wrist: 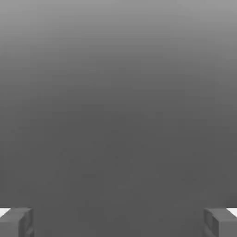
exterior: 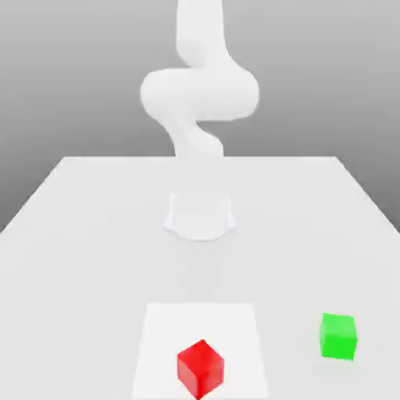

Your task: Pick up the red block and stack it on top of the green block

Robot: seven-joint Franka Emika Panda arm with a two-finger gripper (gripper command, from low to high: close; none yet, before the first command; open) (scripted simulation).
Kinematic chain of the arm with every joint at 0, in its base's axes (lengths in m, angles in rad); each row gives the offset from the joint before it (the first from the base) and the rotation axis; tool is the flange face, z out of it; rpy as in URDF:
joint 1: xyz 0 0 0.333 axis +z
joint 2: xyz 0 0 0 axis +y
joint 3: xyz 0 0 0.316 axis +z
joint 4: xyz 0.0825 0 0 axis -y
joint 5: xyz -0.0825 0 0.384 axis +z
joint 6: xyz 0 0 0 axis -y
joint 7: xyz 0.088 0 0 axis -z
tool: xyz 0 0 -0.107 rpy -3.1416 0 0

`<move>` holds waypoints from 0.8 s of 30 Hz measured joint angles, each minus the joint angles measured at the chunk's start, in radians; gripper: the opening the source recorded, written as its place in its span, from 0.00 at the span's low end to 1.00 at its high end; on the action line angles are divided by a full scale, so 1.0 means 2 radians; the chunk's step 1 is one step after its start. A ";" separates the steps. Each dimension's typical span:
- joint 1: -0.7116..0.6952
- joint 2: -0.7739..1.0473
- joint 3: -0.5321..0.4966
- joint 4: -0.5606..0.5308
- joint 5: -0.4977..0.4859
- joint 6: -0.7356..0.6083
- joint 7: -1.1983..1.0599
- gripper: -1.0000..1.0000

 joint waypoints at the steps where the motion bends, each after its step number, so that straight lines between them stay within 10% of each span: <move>1: -0.009 0.020 0.008 -0.004 -0.003 0.008 0.020 0.50; 24: -0.087 0.434 0.082 -0.087 -0.046 0.170 0.422 0.50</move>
